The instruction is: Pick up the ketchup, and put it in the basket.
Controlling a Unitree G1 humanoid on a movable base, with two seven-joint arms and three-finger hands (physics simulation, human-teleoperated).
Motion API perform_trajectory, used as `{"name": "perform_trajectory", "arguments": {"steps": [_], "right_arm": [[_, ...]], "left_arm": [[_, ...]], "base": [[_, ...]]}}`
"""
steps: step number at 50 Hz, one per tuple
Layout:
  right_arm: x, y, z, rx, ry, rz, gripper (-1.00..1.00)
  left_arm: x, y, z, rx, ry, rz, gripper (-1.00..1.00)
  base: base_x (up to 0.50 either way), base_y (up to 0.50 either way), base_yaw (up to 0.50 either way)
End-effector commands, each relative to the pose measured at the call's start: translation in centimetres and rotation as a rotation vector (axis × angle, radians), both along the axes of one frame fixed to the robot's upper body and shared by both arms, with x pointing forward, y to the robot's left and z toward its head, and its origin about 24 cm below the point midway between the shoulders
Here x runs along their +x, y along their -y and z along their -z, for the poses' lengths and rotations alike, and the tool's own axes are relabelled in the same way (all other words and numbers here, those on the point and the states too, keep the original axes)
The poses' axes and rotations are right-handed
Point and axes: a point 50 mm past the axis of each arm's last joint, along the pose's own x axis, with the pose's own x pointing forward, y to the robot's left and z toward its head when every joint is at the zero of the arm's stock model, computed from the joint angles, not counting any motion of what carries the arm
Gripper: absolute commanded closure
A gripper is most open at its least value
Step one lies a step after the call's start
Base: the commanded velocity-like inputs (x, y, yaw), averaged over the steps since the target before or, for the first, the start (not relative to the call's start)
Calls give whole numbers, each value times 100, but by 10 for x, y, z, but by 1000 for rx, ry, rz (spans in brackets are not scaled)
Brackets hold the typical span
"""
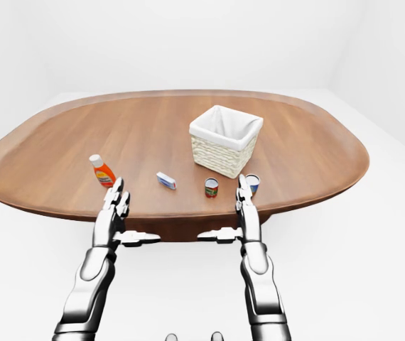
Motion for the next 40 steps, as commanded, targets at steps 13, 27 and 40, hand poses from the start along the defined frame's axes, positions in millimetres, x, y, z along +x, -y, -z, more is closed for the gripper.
{"name": "perform_trajectory", "arguments": {"steps": [13,27,40], "right_arm": [[-2,-1,-3,-29,12,-24,-100],[-58,-11,-73,-107,251,-20,-100],[-64,-10,-80,-115,280,-4,-100]], "left_arm": [[-5,-5,-3,3,10,7,-100],[-68,-24,-81,-36,288,-20,-100],[-73,-33,-88,-29,324,-40,-100]], "base": [[0,0,0],[0,0,0],[0,0,0]]}}
